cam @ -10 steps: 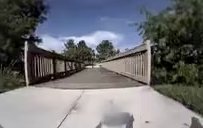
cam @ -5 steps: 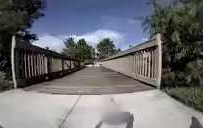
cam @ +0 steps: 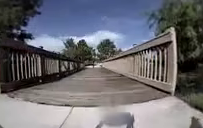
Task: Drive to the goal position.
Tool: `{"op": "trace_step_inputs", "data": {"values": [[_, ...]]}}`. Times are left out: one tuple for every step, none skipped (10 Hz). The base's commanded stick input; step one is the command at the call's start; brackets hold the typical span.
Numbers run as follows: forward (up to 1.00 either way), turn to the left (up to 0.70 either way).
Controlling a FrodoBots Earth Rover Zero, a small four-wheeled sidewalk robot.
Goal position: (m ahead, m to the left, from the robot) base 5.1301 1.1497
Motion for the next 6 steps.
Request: {"op": "trace_step_inputs", "data": {"values": [[0.85, 0.0], [0.85, 0.0], [0.85, 0.0], [0.85, 0.0], [0.85, 0.0], [0.85, 0.0]]}}
